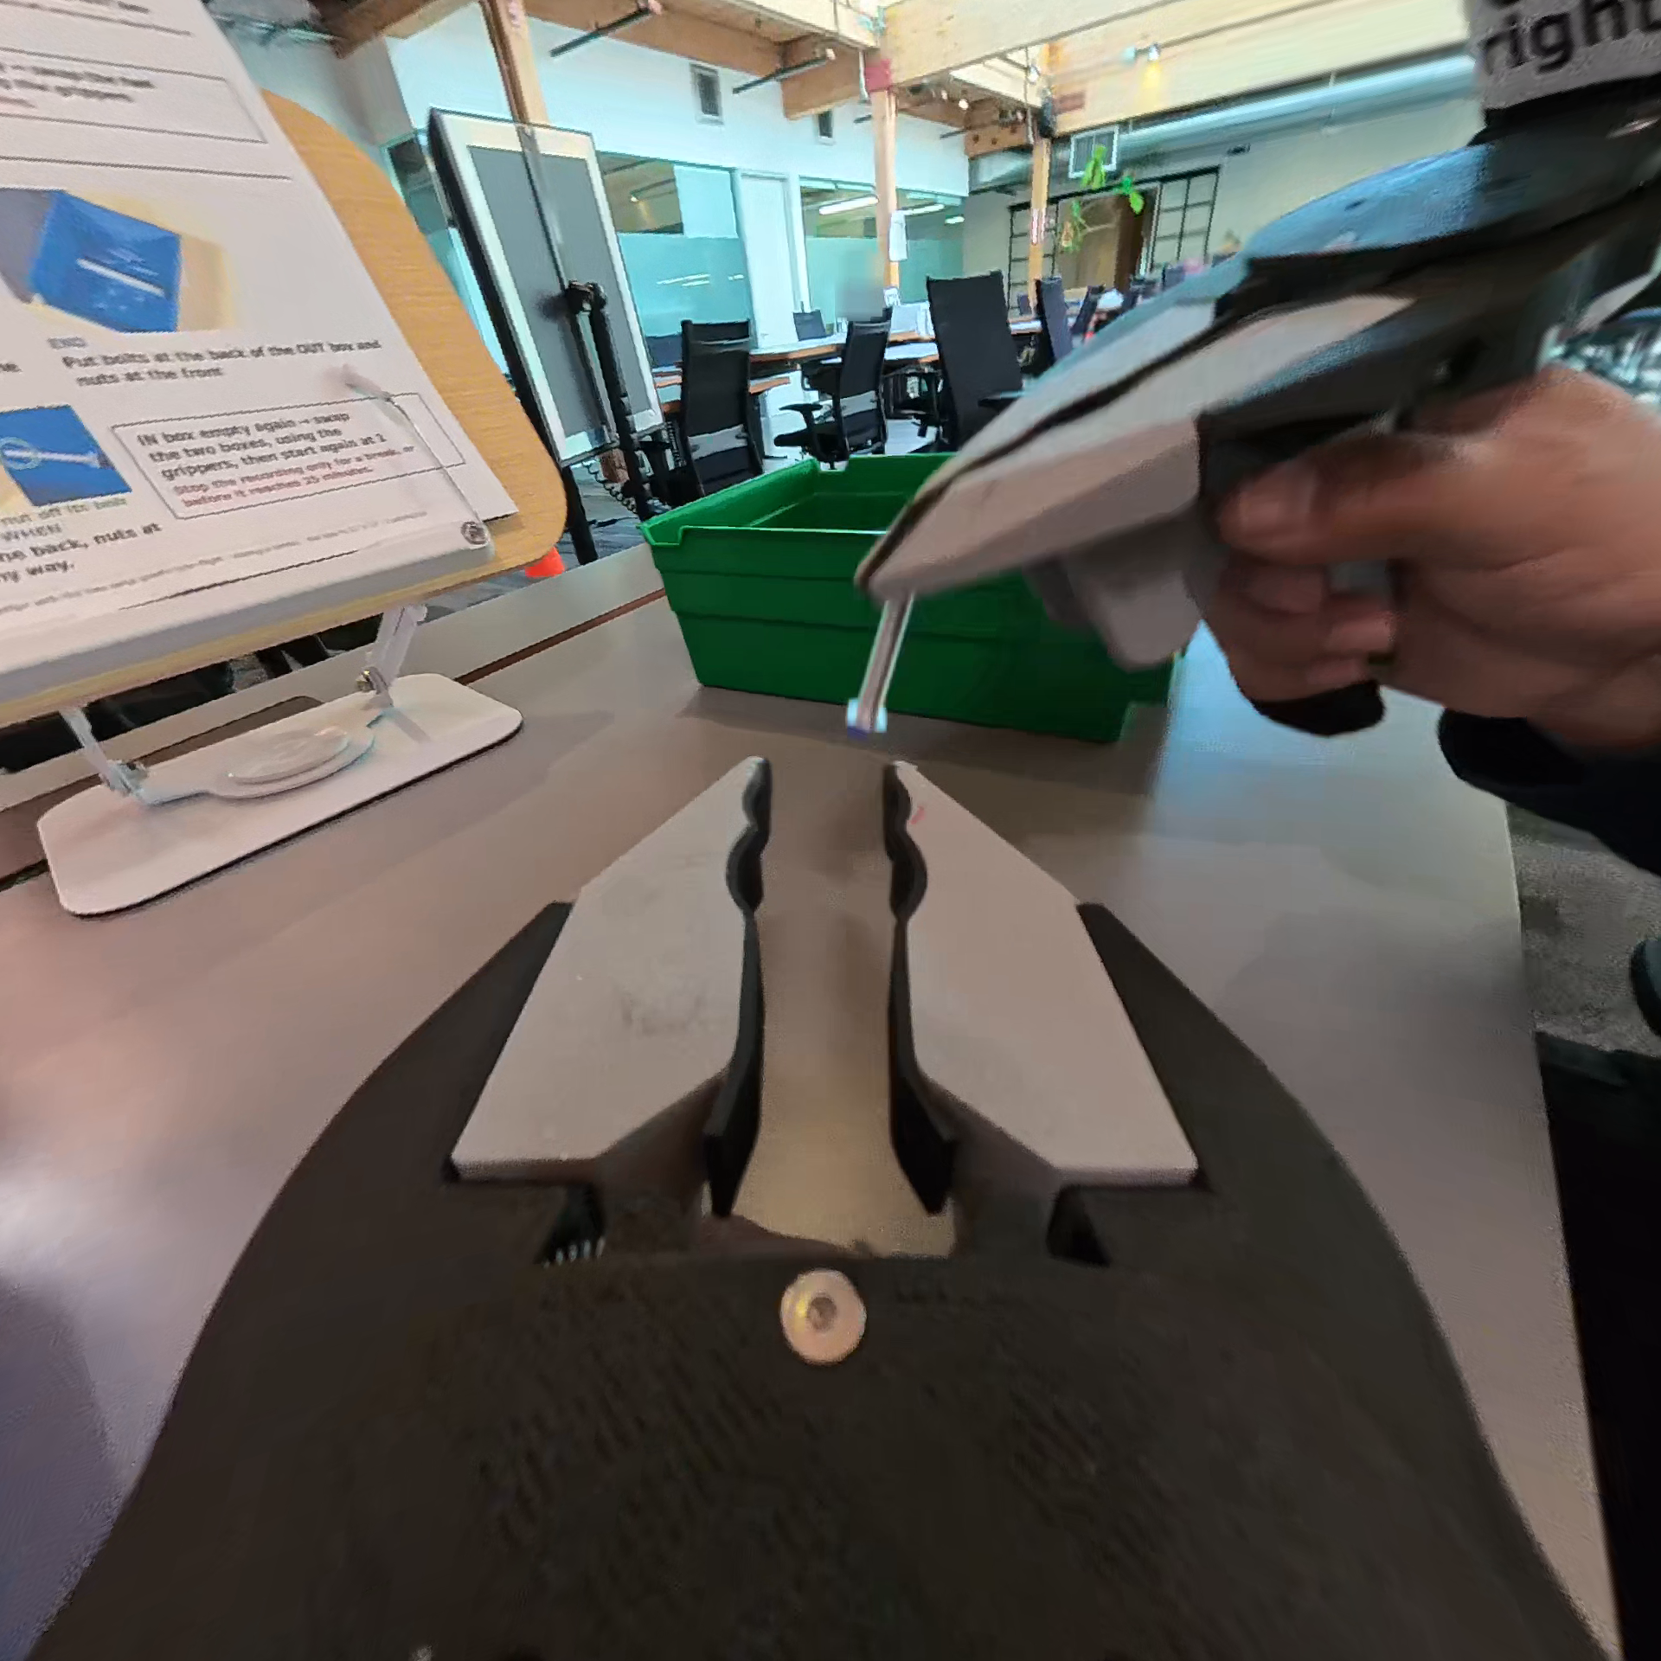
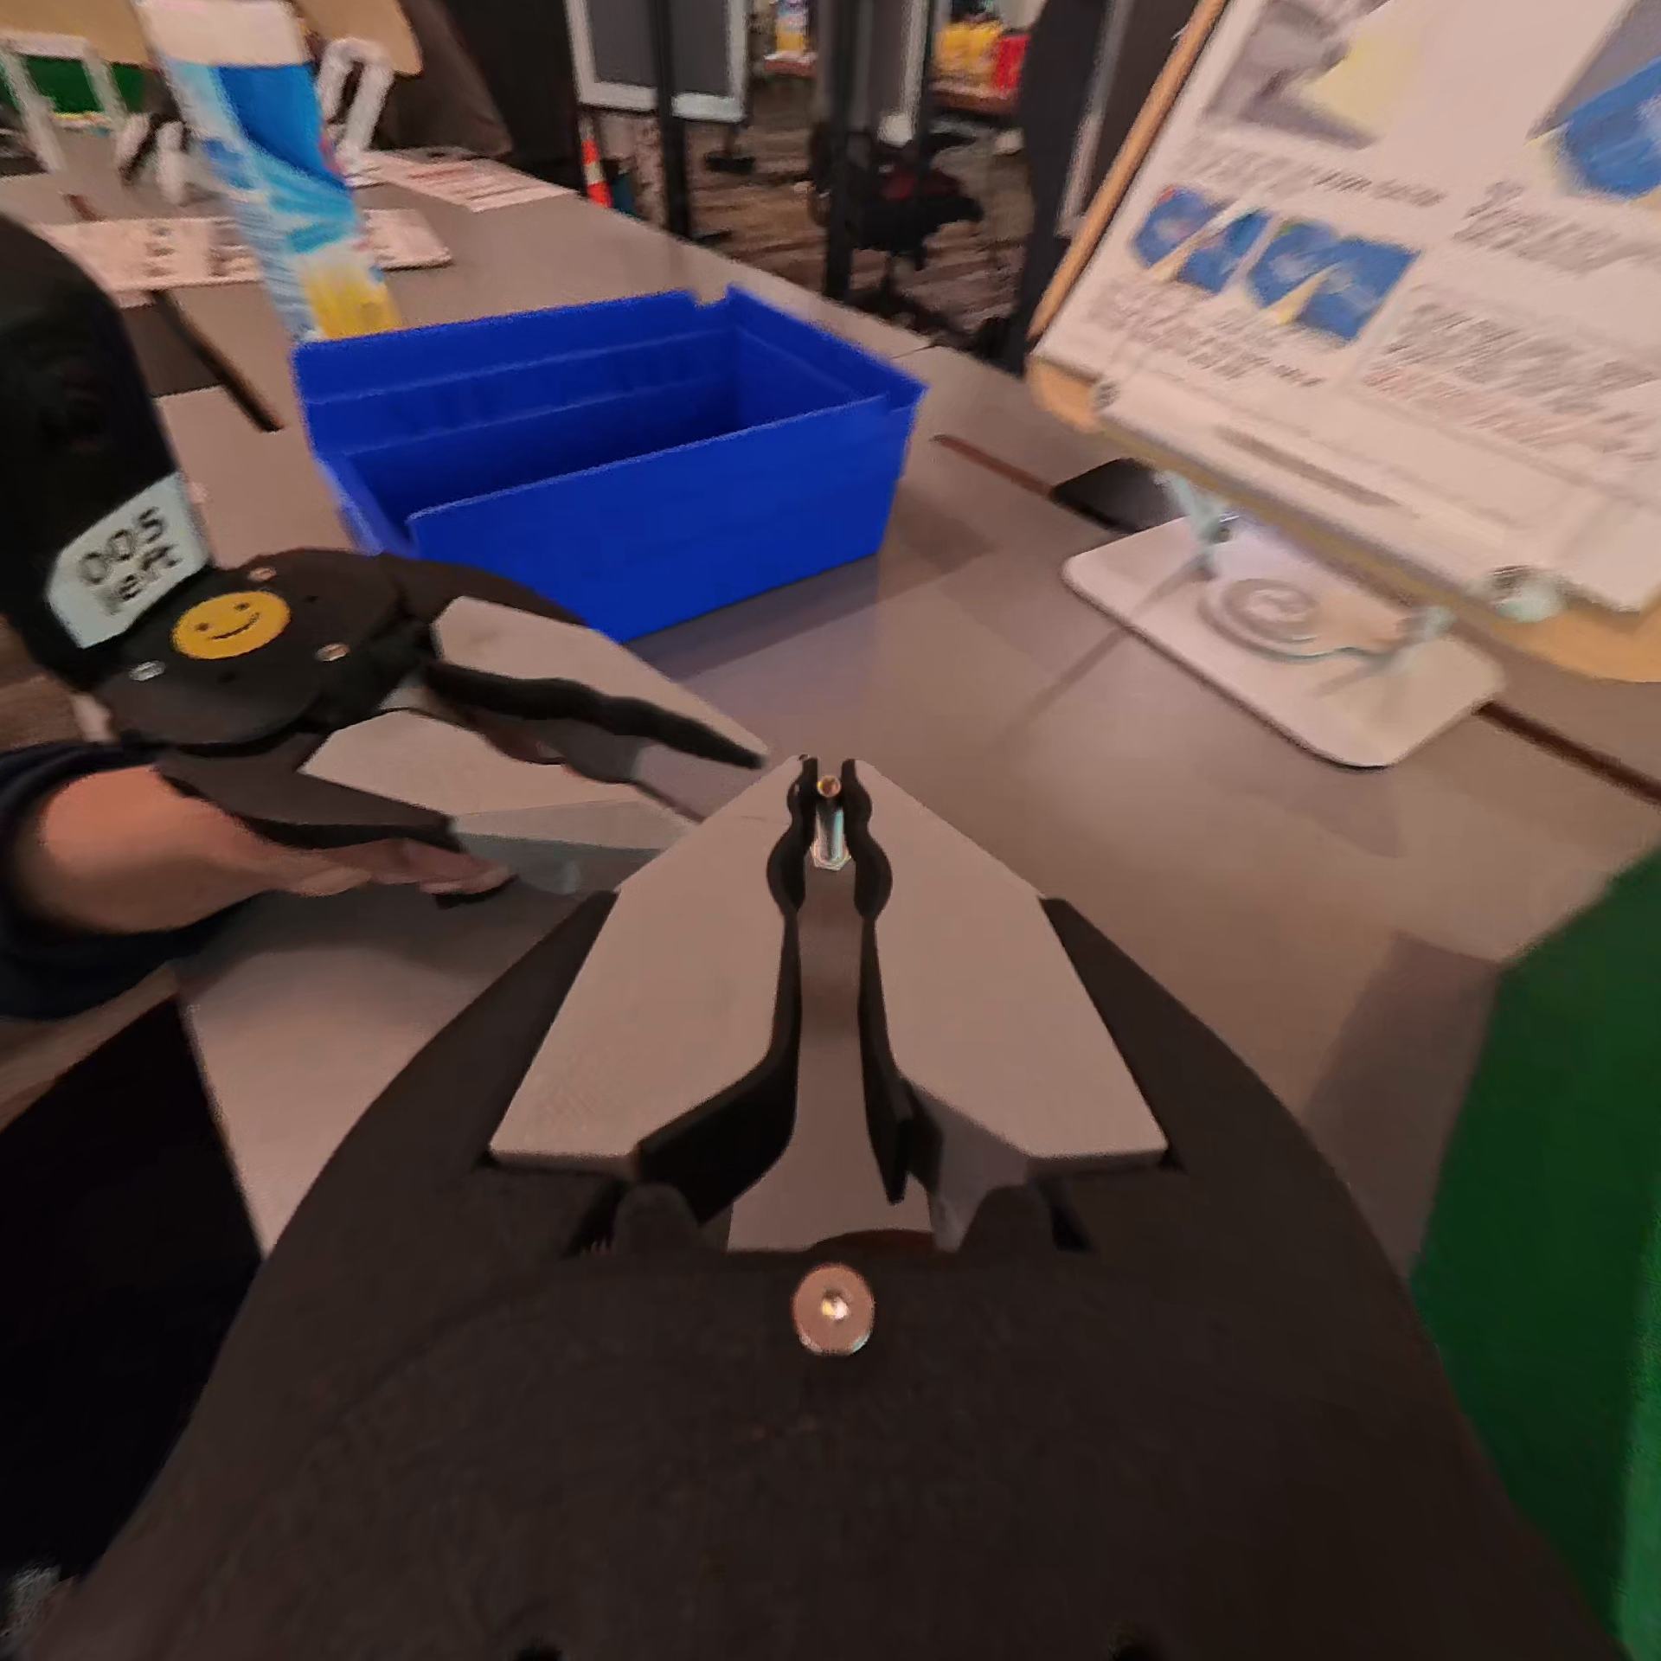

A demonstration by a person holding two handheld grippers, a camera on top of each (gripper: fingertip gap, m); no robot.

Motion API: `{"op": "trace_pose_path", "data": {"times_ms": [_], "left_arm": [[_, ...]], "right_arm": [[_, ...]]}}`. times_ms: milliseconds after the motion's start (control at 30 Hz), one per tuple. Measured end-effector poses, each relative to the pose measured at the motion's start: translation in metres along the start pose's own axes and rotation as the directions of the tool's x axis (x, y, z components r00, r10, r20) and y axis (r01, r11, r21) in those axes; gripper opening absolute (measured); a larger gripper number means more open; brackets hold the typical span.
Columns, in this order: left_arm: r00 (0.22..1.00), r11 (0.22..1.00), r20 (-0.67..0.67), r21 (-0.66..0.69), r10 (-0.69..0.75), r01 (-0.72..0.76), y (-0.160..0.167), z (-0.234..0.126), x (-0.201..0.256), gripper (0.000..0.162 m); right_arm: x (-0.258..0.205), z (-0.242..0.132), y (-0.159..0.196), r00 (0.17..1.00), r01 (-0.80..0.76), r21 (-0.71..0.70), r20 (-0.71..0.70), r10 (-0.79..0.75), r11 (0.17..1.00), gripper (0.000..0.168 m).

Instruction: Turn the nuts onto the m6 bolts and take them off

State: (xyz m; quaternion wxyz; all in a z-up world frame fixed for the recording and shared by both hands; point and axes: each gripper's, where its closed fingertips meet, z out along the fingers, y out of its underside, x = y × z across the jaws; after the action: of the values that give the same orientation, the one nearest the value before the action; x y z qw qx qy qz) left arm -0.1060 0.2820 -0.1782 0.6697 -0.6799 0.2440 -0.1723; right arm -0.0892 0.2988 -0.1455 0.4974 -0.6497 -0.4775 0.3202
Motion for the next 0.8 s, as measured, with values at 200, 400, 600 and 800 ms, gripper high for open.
{"op": "trace_pose_path", "data": {"times_ms": [200,400,600,800], "left_arm": [[0.999,0.998,0.029,-0.062,-0.022,0.024,0.011,0.003,-0.006,0.028],[0.999,0.997,0.032,-0.078,-0.007,0.01,0.014,0.004,-0.006,0.026],[0.999,0.996,0.023,-0.08,-0.026,0.028,0.015,0.005,-0.006,0.026],[1.0,0.996,0.011,-0.084,-0.02,0.021,0.015,0.006,-0.003,0.026]], "right_arm": [[0.164,-0.056,-0.04,0.918,0.024,-0.037,-0.395,-0.036,0.999,0.002],[0.285,-0.057,0.018,0.853,-0.11,-0.248,-0.52,-0.037,0.963,0.012],[0.267,-0.053,0.011,0.863,-0.09,-0.189,-0.505,-0.018,0.978,0.017],[0.132,-0.024,-0.035,0.979,-0.022,0.0,-0.204,0.022,1.0,0.022]]}}
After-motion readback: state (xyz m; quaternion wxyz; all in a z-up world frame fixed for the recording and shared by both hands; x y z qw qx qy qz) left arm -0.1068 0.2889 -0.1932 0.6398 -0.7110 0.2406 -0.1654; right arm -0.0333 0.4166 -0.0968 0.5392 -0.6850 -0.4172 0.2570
